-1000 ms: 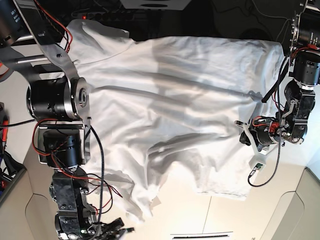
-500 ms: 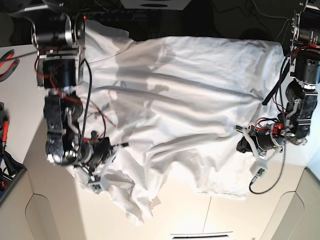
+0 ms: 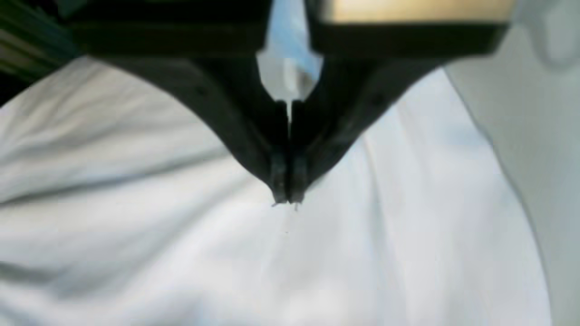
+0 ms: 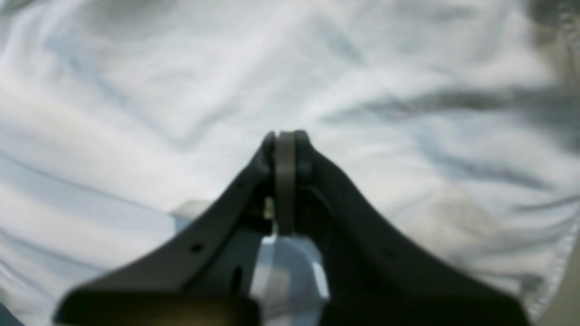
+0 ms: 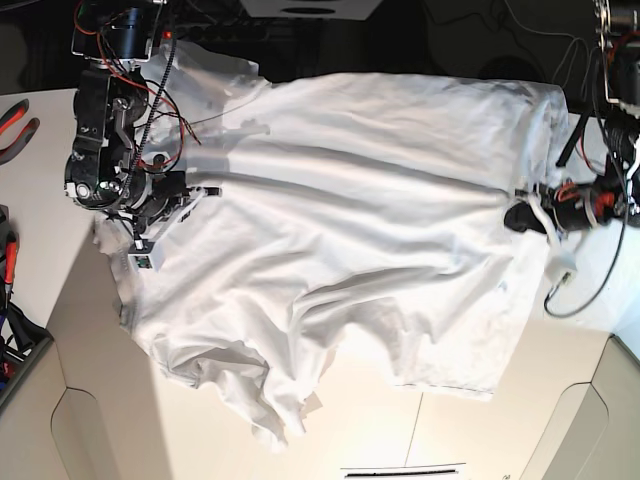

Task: Layout the t-shirt on the table in an organized manner, then fold the t-shirt properly
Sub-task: 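Grasp the shirt hem with the right gripper and pull it outward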

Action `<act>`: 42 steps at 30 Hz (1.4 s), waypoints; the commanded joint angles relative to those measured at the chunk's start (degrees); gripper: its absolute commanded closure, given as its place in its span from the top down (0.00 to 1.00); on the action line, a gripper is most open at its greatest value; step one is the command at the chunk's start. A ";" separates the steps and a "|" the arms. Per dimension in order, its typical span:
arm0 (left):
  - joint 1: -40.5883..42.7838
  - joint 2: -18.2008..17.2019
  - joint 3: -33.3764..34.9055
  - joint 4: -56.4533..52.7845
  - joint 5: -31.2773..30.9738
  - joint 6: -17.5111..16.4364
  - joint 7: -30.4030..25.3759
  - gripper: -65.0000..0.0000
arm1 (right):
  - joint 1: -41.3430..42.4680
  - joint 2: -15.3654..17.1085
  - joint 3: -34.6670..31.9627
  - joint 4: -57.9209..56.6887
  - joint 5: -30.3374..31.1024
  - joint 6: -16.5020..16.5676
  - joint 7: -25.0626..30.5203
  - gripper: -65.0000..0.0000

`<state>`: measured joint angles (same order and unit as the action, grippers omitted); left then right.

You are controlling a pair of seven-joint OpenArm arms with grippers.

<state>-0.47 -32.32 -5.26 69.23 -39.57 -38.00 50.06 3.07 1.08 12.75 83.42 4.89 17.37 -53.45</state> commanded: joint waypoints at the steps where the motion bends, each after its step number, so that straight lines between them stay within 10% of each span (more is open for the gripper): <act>1: -0.74 -1.29 -0.55 0.87 -1.07 -0.39 -2.21 0.00 | 0.07 0.15 0.09 0.74 -0.35 0.00 -0.31 0.00; 16: -0.63 -0.22 -0.55 -3.50 19.28 13.29 -12.20 0.00 | 0.28 0.20 0.09 0.74 -0.55 -0.02 2.29 0.00; 21: -0.59 -0.39 -0.57 -1.09 13.25 9.38 -12.15 0.00 | 0.74 0.17 0.35 3.30 4.72 2.21 0.85 0.00; 23: -0.63 -0.42 -0.57 0.87 10.43 6.97 -10.01 0.21 | 0.70 0.17 1.25 7.26 8.02 4.33 -2.58 0.00; 26: -0.61 -0.42 -0.57 4.39 7.63 6.71 -7.76 0.49 | 0.63 0.24 4.37 14.40 11.52 8.26 -9.16 0.35; 31: -0.63 -0.42 -0.57 7.52 7.65 6.97 -7.85 0.49 | -4.04 3.67 10.88 18.12 13.94 9.38 -9.27 0.39; 36: -0.63 -0.33 -0.57 7.67 7.63 6.95 -8.94 0.49 | -12.26 4.00 24.65 18.05 33.70 10.60 -9.70 0.39; 42: -0.63 -0.35 -0.57 7.67 7.63 6.93 -8.98 0.49 | -21.09 1.79 33.79 18.01 43.10 13.97 -11.82 0.39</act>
<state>-0.32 -31.55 -5.32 75.96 -31.31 -30.94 42.00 -18.37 1.98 46.22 100.47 46.48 30.87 -66.26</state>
